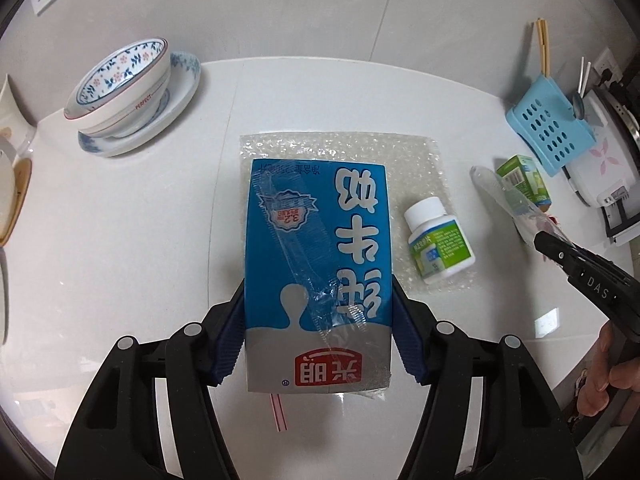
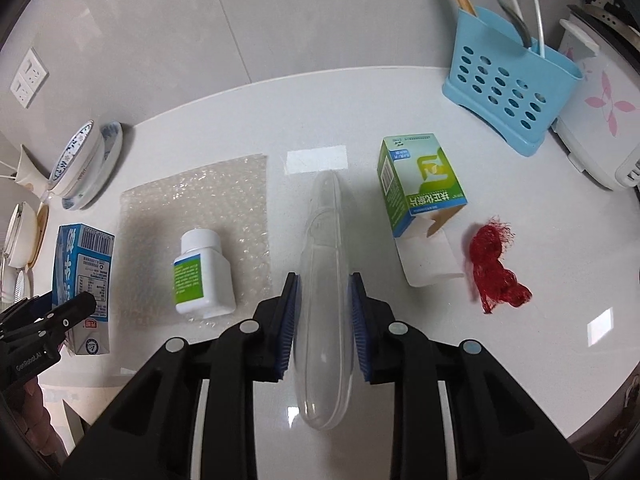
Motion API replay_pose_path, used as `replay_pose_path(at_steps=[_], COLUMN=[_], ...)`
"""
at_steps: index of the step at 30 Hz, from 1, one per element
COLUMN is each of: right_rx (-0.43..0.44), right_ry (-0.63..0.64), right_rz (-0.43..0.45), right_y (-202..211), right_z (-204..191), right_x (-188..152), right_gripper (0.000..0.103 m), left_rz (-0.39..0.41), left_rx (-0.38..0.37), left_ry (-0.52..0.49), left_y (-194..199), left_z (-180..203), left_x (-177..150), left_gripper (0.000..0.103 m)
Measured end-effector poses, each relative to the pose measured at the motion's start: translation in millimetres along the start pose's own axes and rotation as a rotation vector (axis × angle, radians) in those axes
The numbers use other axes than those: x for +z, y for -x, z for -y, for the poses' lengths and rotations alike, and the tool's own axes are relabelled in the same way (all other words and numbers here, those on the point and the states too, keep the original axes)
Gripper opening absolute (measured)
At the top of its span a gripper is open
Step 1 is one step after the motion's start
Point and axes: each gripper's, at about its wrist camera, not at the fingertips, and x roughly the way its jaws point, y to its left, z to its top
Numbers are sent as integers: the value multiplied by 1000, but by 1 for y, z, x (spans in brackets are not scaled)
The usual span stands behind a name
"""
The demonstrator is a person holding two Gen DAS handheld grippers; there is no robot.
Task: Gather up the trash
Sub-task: 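Carry the milk carton and clear case down over the trash bin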
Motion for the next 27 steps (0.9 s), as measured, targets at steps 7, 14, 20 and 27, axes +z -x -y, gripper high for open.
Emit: replay_pose_path(at_steps=[7, 14, 20, 27], right_rx=[16, -5, 10, 17], right_ry=[6, 66, 61, 57], right_rz=[34, 88, 121, 146], right_y=[33, 69, 93, 112], right_z=[0, -8, -9, -10], right_x=[-15, -34, -45, -60], right_gripper=[24, 24, 24, 24], left_rz=[27, 39, 53, 69], left_rx=[-6, -9, -28, -46], left_ry=[-14, -25, -21, -54], left_y=[24, 39, 54, 72], left_z=[7, 10, 12, 23], left_x=[-14, -28, -39, -51], left_gripper=[62, 62, 62, 62])
